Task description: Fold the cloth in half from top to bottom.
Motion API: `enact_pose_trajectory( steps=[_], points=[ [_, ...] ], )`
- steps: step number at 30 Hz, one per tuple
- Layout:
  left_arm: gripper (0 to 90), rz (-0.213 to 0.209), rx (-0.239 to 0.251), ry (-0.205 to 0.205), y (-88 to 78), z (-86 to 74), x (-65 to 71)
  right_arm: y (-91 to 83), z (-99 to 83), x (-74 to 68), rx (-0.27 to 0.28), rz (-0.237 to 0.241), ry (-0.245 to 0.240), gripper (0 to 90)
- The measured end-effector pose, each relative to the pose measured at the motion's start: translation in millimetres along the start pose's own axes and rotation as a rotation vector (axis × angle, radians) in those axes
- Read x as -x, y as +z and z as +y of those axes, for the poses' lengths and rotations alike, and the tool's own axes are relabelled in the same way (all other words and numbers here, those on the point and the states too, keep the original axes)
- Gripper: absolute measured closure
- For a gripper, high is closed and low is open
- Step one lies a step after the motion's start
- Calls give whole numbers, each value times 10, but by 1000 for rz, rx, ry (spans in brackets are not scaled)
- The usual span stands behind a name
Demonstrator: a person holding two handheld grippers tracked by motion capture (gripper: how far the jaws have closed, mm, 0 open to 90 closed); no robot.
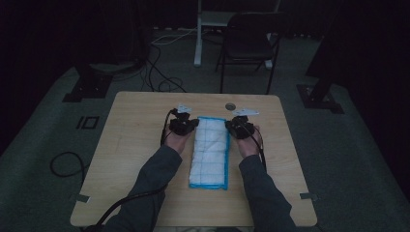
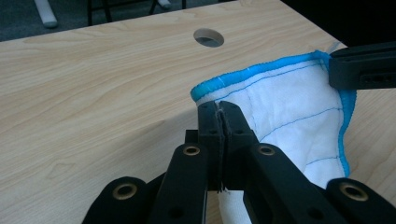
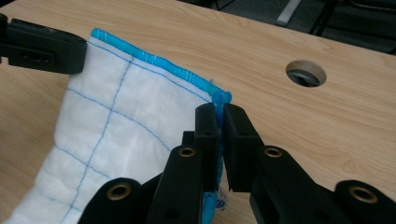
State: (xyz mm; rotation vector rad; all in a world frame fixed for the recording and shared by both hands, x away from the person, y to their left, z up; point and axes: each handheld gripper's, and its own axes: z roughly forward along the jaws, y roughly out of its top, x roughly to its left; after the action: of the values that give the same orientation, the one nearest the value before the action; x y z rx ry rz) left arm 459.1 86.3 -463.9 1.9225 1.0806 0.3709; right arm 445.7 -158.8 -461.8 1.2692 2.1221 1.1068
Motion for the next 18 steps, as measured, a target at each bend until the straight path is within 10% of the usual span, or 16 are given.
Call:
enact_pose_trajectory(
  steps=[18],
  points=[
    [892,-57,49,21,-298,-135,103,-265,-115,-180,44,39,-38,859]
  ],
)
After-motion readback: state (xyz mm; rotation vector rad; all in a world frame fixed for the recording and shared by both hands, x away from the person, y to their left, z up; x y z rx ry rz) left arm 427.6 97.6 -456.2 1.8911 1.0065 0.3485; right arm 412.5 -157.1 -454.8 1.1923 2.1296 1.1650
